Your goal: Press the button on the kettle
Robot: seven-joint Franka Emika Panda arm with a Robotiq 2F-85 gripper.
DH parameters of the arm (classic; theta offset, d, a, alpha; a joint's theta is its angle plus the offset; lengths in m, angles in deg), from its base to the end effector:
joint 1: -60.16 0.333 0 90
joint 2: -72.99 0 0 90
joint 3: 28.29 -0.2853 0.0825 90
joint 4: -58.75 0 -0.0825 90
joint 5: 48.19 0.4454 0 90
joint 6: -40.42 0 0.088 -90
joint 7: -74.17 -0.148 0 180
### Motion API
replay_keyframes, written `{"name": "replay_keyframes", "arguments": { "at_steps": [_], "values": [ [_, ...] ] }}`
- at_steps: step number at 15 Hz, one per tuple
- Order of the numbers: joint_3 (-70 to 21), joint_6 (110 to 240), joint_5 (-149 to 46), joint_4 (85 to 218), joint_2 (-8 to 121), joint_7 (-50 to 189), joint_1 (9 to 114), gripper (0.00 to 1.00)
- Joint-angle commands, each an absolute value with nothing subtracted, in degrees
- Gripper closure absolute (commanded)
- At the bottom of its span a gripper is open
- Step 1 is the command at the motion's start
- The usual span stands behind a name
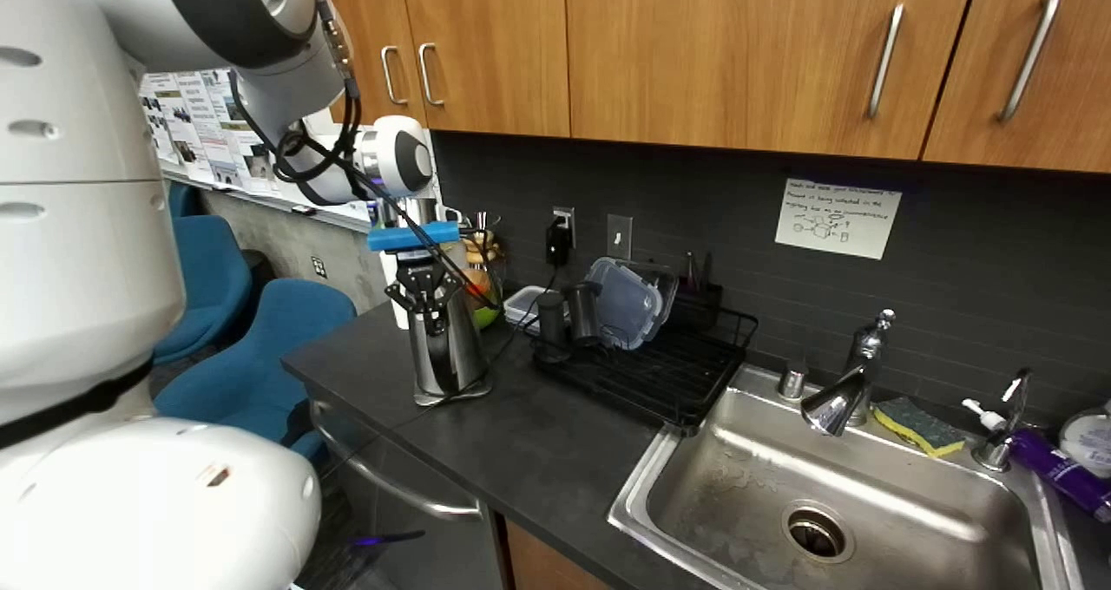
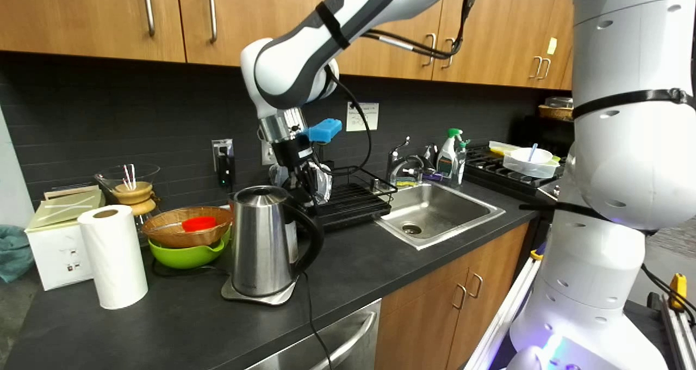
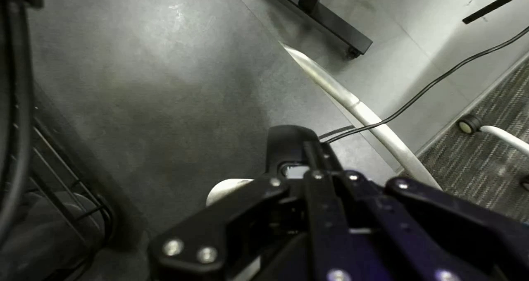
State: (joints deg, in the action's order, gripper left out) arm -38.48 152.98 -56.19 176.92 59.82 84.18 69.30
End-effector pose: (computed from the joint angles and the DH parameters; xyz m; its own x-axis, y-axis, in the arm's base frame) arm 0.5426 0.1783 0.1936 0.7872 0.5239 -0.3254 0.5564 -0.8308 0.0084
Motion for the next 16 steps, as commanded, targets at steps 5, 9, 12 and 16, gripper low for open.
{"name": "replay_keyframes", "arguments": {
  "at_steps": [5,9,12,16],
  "values": [
    [-37.8,157.32,-56.29,179.65,60.79,86.89,68.41,1.0],
    [-37.49,158.47,-56.21,180.87,61.19,88.17,67.83,1.0],
    [-37.38,157.52,-55.94,182.08,62.47,87.55,67.69,1.0],
    [-37.1,156.24,-55.92,184.23,65.24,85.97,67.67,1.0]
  ]
}}
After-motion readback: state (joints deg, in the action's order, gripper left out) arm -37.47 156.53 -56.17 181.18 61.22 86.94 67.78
